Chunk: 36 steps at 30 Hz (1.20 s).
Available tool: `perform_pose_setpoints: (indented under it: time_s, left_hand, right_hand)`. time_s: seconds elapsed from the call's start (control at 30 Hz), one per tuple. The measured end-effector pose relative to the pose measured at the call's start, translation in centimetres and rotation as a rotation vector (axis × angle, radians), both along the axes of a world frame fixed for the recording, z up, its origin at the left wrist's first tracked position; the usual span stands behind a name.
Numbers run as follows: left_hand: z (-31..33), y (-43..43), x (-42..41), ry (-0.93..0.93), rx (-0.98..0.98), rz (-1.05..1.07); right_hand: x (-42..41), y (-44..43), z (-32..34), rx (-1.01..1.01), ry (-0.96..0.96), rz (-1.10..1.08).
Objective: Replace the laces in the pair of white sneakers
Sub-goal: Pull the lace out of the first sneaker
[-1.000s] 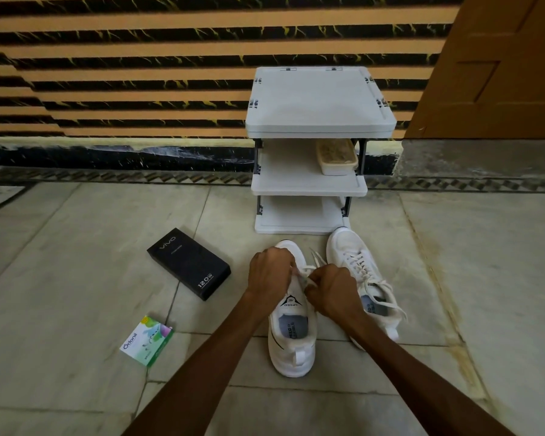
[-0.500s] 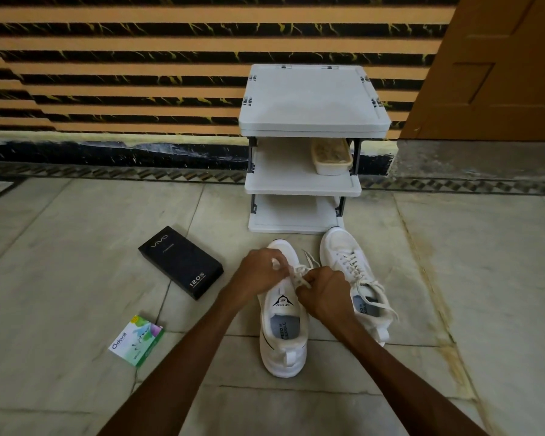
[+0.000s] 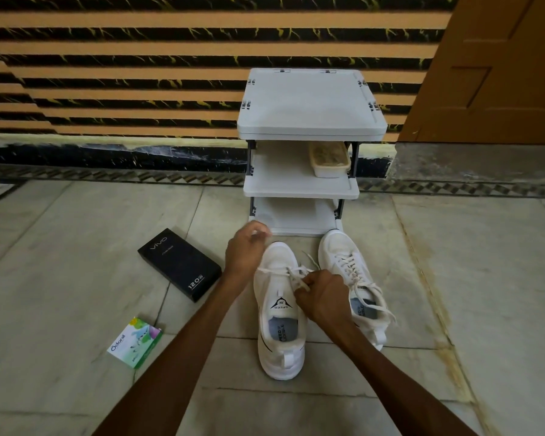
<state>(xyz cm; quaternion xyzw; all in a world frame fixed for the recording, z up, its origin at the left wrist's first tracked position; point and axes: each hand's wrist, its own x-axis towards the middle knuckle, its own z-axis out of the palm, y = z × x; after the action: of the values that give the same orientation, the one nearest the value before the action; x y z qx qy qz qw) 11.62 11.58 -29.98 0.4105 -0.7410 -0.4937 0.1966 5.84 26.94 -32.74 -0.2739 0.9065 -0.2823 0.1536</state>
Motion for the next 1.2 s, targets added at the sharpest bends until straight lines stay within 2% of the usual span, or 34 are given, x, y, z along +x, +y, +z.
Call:
perform_pose_setpoints:
  time_s: [0.03,0.07,0.13,0.2,0.23,0.27,0.33,0.37,0.4,0.43,0.47,0.5,0.57,0.6,0.73,0.8,0.87,0.97,1.03,1.1,1.2]
  left_hand:
    - [-0.5,0.0,0.5,-0.212,-0.354,-0.159]
    - [-0.7,0.1,0.9,-0.383,-0.572,-0.303]
    - [-1.3,0.2,1.1,-0.577,-0.726,-0.525]
    - [-1.3,0.6,0.9,-0.535,-0.708,-0.546]
    - [-1.1,0.7,1.0,-0.393,-0.594,-0.445]
    - [-0.7,0.7,0.9,-0.191,-0.351,-0.284]
    - [0.6,0.8,0.7,0.285,0.362,0.01]
    - [1.1,0.9,0.7,0.479,0.662,0.069]
    - [1.3,0.9,0.8,0.58,0.824,0.088]
    - [1.5,1.0,0.9,0.588,0.847,0.09]
    - [1.6,1.0,1.1,0.49,0.712,0.078]
    - [1.5,0.9,1.1,0.306,0.435,0.048]
    - [0.8,0.1,1.5,-0.088,-0.254,0.004]
    - [0.7,-0.3,1.7,-0.232,-0.438,-0.025]
    - [-0.8,-1.0,2.8,-0.684,-0.661,-0.167]
    - [-1.9,-0.6,3.5,-0.797,-0.706,-0.177]
    - [-2.8,-0.2,4.0,-0.724,-0.604,-0.21]
    - [-2.9,0.8,4.1,-0.404,-0.181,-0.226]
    - [-2.9,1.7,4.2,-0.313,0.035,-0.257]
    - [-3.4,2.4,4.5,-0.386,0.051,-0.335]
    - [-4.5,3.8,4.7,-0.466,-0.151,-0.286]
  right_hand:
    - [0.0,0.0,0.0,-0.003,-0.005,-0.005]
    - [0.0,0.1,0.0,-0.009,-0.008,-0.01]
    - [0.0,0.1,-0.1,-0.026,-0.007,-0.024]
    - [0.0,0.2,-0.1,-0.022,0.006,-0.029]
    - [0.0,0.1,-0.2,-0.016,0.01,-0.029]
    - [0.1,0.1,-0.2,-0.01,0.009,-0.032]
    - [0.1,0.0,-0.4,-0.006,0.003,-0.04]
    - [0.1,0.1,-0.5,-0.009,0.003,-0.043]
    - [0.1,0.1,-0.5,-0.013,0.006,-0.044]
    - [0.0,0.1,-0.5,-0.015,0.008,-0.044]
    - [0.0,0.1,-0.6,-0.018,0.011,-0.044]
    - [-0.1,0.2,-0.6,-0.021,0.014,-0.047]
    - [-0.1,0.1,-0.6,-0.021,0.02,-0.05]
    - [-0.1,0.1,-0.6,-0.018,0.025,-0.05]
    - [-0.4,-0.2,-0.6,0.04,0.065,0.033]
    - [-0.8,-0.9,-0.4,0.079,0.132,0.094]
    - [-1.4,-2.0,-0.3,0.05,0.178,0.178]
    - [-2.3,-4.1,0.0,0.135,0.229,0.378]
    - [-2.9,-5.4,0.1,0.209,0.247,0.434]
    - [-3.4,-6.5,-0.2,0.238,0.253,0.439]
    - [-3.7,-7.5,-1.2,0.282,0.244,0.48]
